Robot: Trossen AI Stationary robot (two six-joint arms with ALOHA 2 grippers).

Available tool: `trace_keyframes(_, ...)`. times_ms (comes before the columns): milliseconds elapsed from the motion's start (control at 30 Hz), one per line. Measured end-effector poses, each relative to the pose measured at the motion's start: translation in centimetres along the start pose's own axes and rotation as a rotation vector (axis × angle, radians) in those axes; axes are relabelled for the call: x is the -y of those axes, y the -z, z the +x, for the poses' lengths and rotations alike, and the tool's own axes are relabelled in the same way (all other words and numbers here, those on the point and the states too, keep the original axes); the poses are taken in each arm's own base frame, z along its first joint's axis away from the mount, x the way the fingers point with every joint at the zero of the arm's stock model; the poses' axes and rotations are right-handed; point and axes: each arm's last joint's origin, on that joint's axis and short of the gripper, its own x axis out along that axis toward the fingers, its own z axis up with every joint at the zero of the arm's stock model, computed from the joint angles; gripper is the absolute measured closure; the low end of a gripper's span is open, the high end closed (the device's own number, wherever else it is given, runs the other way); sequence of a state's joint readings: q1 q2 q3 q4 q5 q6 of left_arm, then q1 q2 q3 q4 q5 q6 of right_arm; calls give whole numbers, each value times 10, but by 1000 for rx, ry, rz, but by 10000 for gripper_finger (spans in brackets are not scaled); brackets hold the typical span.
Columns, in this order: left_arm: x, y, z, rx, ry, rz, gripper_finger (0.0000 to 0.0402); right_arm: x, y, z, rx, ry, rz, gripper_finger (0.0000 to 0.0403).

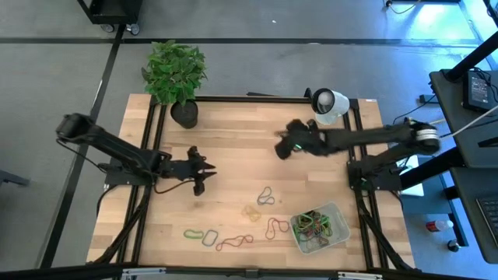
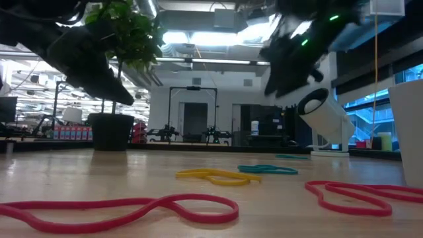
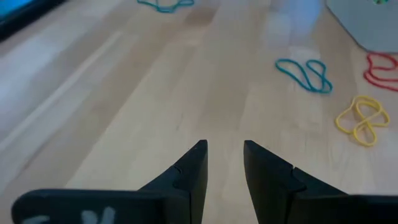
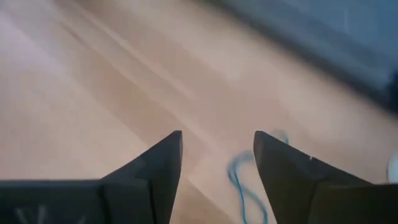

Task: Pick and place rubber bands into bin
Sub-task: Put the blue rubber band into the white bin

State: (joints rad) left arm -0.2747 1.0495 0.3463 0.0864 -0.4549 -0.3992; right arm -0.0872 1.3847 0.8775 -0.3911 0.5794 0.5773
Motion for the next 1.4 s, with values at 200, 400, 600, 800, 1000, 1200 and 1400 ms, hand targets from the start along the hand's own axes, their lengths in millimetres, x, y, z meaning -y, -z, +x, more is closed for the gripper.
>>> trace_keyframes(200, -3, 0, -4, 18, -11, 2, 304, 4, -12, 58, -334, 43, 87, 227)
trace_keyframes(400, -2, 1, -4, -2, 32, 3, 304, 14, 2, 93, -498, 74, 142, 245)
trace_keyframes(600, -3, 1, -4, 11, 2, -13, 304, 24, 5, 109, -519, 110, 174, 260)
trace_keyframes(800, -4, 0, -4, 27, -39, 23, 304, 25, 13, 120, -566, 138, 206, 296)
trace_keyframes(1000, -5, 0, -4, 34, -65, 95, 304, 23, 22, 130, -631, 121, 203, 363)
trace_keyframes(1200, -4, 0, -4, 26, -45, 152, 304, 21, 18, 118, -625, 93, 160, 397)
trace_keyframes(1400, -4, 0, -4, 23, -41, 198, 304, 11, 3, 55, -563, 78, 101, 401)
